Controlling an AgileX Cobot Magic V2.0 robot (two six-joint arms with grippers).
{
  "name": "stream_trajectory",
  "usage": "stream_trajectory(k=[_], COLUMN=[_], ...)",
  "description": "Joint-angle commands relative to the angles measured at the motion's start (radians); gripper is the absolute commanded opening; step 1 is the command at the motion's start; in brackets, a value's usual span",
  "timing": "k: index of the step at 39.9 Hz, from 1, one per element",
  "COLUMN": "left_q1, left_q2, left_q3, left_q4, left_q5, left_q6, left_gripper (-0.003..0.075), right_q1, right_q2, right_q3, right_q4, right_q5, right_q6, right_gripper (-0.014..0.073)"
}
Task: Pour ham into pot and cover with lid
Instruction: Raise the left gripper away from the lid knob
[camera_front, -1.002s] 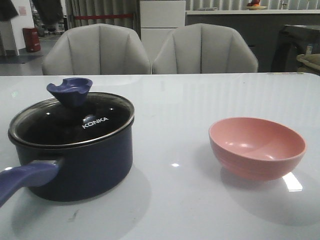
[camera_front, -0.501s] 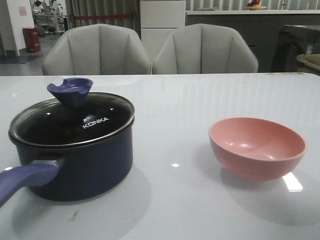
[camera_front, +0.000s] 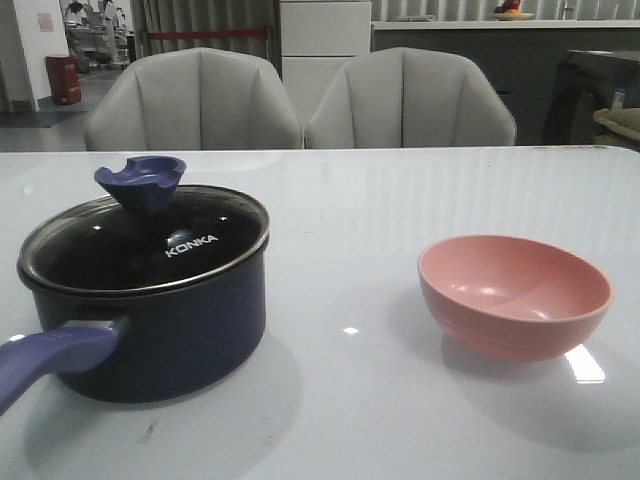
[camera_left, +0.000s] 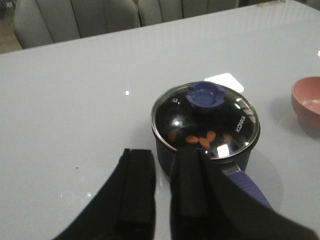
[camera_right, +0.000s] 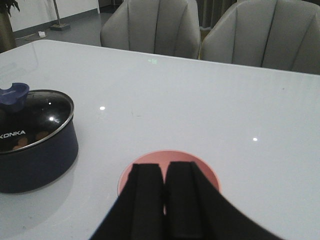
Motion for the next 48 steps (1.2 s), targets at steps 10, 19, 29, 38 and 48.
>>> stream_trajectory(k=[10, 19, 29, 38, 48], left_q1=[0.003, 0.003, 0.003, 0.028, 0.181], left_q2=[-0.183, -0.178, -0.178, -0.181, -0.183], left_q3=[0.096, 0.123, 0.143, 0.275, 0.497], left_q4=[-0.011, -0.011, -0.011, 0.003, 0.002], left_q5=[-0.202, -0.206, -0.208, -0.407, -0.703], left_q6=[-0.007, -0.007, -0.007, -0.007, -0.042], left_gripper=[0.0113, 0.0113, 0.0113, 0.0113, 0.0113], right_q1=[0.001, 0.001, 0.001, 0.001, 0.001], right_q2=[0.002, 0.002, 0.002, 0.002, 0.002], right_q3=[-0.028, -0.028, -0.028, -0.028, -0.028], right_q4=[0.002, 0.002, 0.002, 0.002, 0.002], right_q5=[-0.071, -0.071, -0.071, -0.071, -0.071], right_q6=[-0.006, -0.006, -0.006, -0.006, -0.006], right_gripper=[0.0148, 0.0148, 0.0148, 0.0148, 0.0148])
